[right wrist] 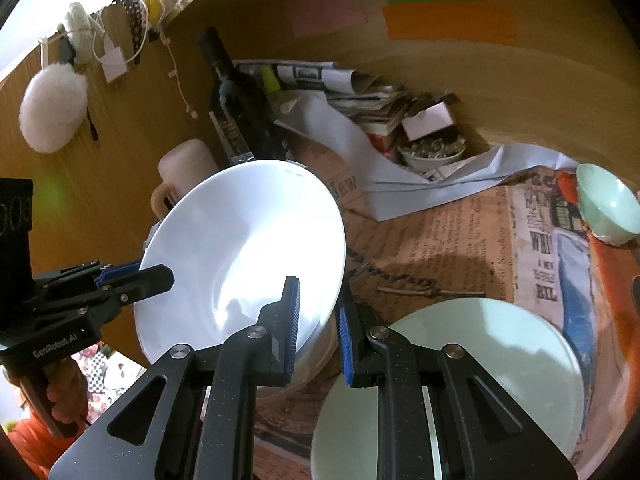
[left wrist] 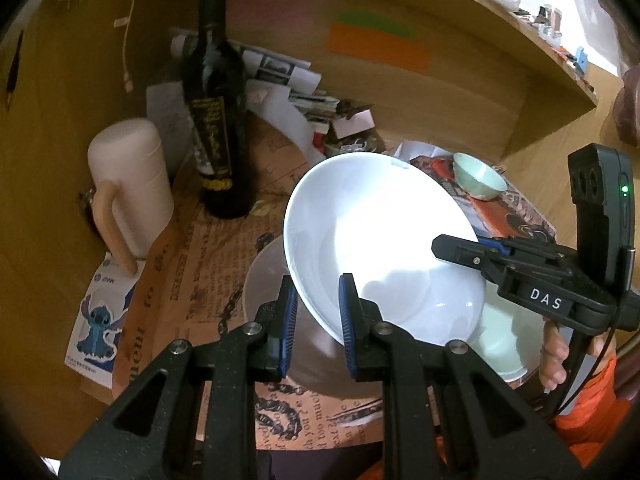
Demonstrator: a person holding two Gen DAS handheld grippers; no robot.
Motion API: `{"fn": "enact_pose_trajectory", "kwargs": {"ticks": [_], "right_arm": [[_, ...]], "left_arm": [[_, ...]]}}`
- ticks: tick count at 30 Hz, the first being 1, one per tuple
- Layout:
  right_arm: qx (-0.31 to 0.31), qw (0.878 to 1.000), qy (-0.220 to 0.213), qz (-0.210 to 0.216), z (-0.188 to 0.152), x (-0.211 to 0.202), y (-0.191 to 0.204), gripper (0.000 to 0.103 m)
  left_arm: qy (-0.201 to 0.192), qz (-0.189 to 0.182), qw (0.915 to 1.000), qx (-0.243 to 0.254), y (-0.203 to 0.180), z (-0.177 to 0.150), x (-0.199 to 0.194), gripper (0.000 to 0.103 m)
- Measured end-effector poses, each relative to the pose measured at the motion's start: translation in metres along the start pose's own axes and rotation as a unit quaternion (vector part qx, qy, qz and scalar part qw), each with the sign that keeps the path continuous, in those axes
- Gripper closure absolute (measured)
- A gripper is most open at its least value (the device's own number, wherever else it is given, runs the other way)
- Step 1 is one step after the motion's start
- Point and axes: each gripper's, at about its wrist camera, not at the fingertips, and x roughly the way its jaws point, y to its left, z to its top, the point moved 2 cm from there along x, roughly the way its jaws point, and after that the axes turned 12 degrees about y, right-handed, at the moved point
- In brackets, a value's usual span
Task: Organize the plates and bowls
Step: 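Lower the white bowl into the grey bowl and open both grippers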
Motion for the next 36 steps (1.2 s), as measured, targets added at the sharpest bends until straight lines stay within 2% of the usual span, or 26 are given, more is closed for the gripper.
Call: {"fn": "enact_pose_trajectory", "kwargs": {"ticks": [15,36], "right_arm": [[-0.007,0.999,0.041,-0.002,-0.005,0.031,0.002,0.087],[-0.045,0.997,0.054,-0.039,-0.001,0.037,0.009,0.086]], "left_arm": [[0.031,0.01,0.9993,-0.017,0.016,-0.013,0.019,0.083],[0.05,0.028,0.9983,-0.006,0.017,-0.012,0.025,0.083]]}}
